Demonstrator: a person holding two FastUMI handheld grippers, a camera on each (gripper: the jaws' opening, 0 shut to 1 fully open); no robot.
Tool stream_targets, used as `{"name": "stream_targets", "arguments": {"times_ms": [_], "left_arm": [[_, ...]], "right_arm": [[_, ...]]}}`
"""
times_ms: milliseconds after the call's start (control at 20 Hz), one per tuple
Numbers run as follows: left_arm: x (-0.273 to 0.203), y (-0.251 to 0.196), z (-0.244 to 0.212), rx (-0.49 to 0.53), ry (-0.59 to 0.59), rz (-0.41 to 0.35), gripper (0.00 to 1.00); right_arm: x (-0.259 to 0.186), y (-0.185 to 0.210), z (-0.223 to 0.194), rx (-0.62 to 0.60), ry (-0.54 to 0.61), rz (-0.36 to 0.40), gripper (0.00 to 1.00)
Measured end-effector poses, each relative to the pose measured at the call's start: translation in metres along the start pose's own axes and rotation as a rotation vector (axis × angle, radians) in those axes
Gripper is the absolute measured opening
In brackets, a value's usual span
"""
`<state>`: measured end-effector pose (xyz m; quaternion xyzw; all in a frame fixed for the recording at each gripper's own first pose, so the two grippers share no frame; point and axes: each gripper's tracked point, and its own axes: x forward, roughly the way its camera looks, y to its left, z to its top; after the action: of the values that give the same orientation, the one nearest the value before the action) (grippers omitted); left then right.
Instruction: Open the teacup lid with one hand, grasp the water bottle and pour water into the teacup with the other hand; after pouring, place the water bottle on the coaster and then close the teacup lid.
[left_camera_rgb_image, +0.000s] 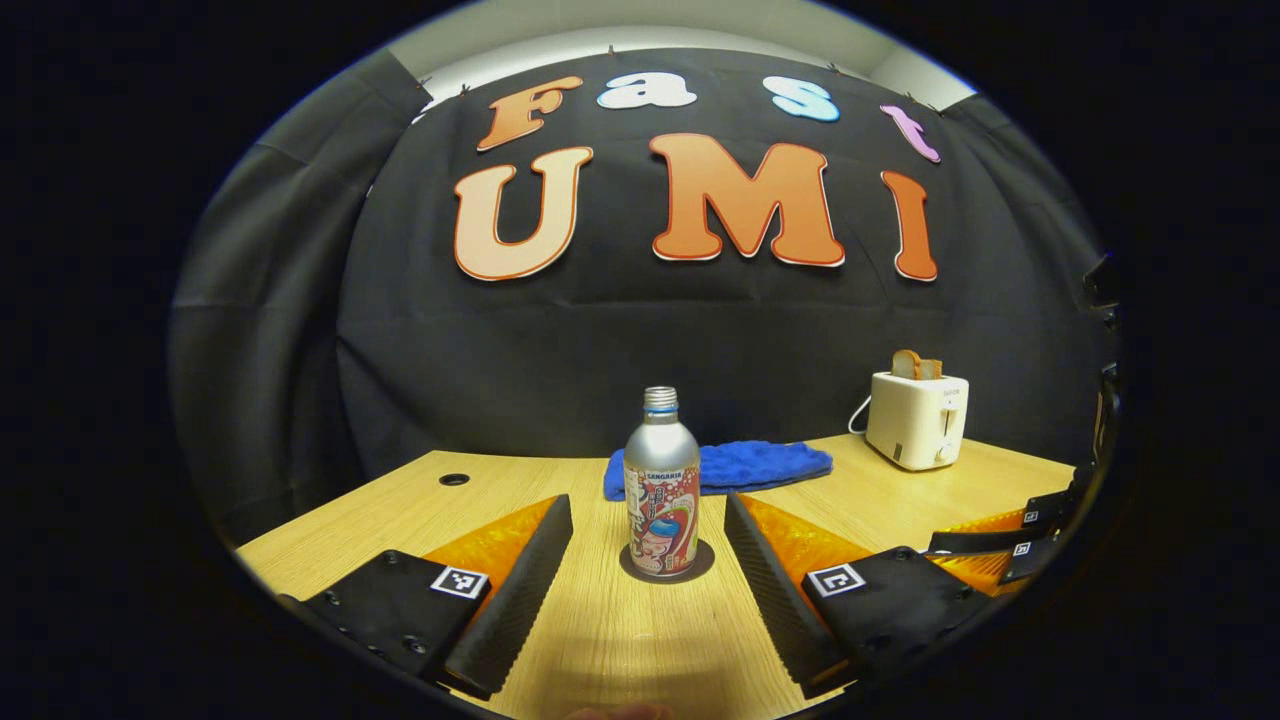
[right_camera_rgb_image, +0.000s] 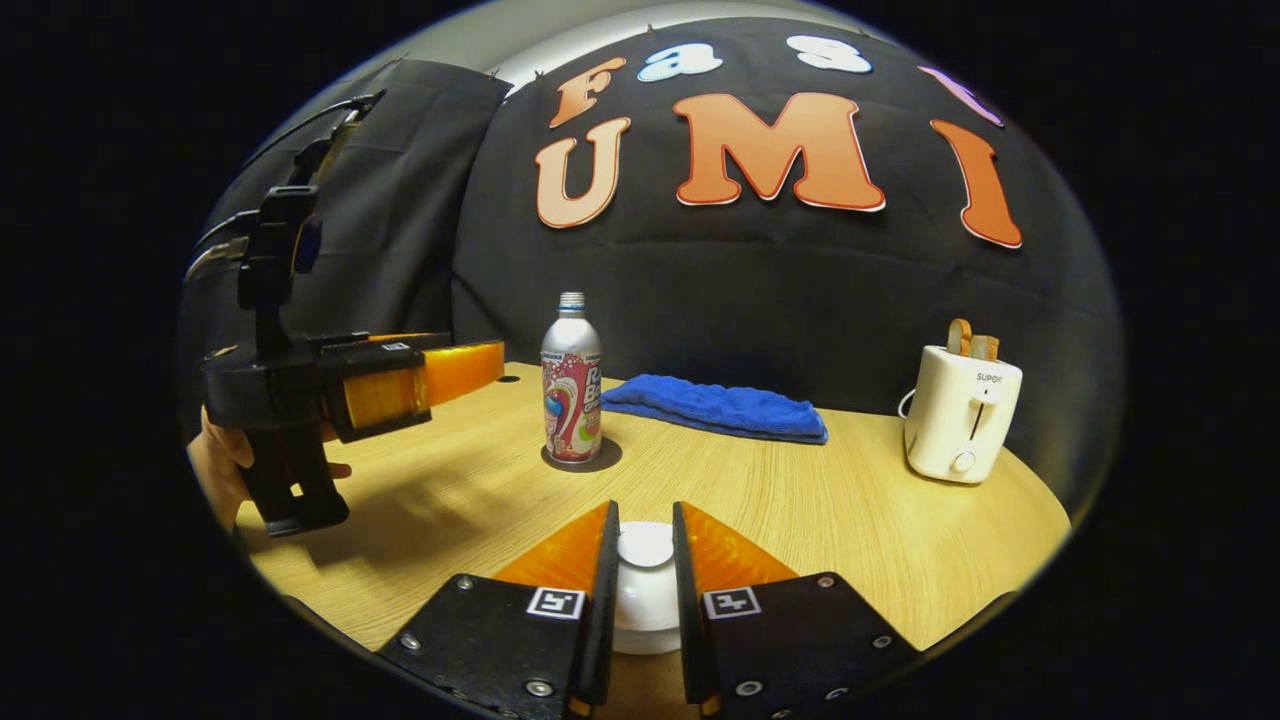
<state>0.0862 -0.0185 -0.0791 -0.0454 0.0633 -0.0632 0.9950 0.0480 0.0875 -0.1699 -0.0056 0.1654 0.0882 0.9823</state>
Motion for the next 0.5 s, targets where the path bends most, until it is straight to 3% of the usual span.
{"name": "stream_targets", "arguments": {"times_ms": [400,500], "left_arm": [[-0.031,-0.001,0.053,0.022,-0.120,0.036,1.00],[-0.039,-0.002,0.065,0.033,-0.150,0.047,0.94]], "right_arm": [[-0.029,-0.027,0.077,0.036,-0.190,-0.076,0.45],[-0.040,-0.036,0.096,0.032,-0.232,-0.097,0.54]]}}
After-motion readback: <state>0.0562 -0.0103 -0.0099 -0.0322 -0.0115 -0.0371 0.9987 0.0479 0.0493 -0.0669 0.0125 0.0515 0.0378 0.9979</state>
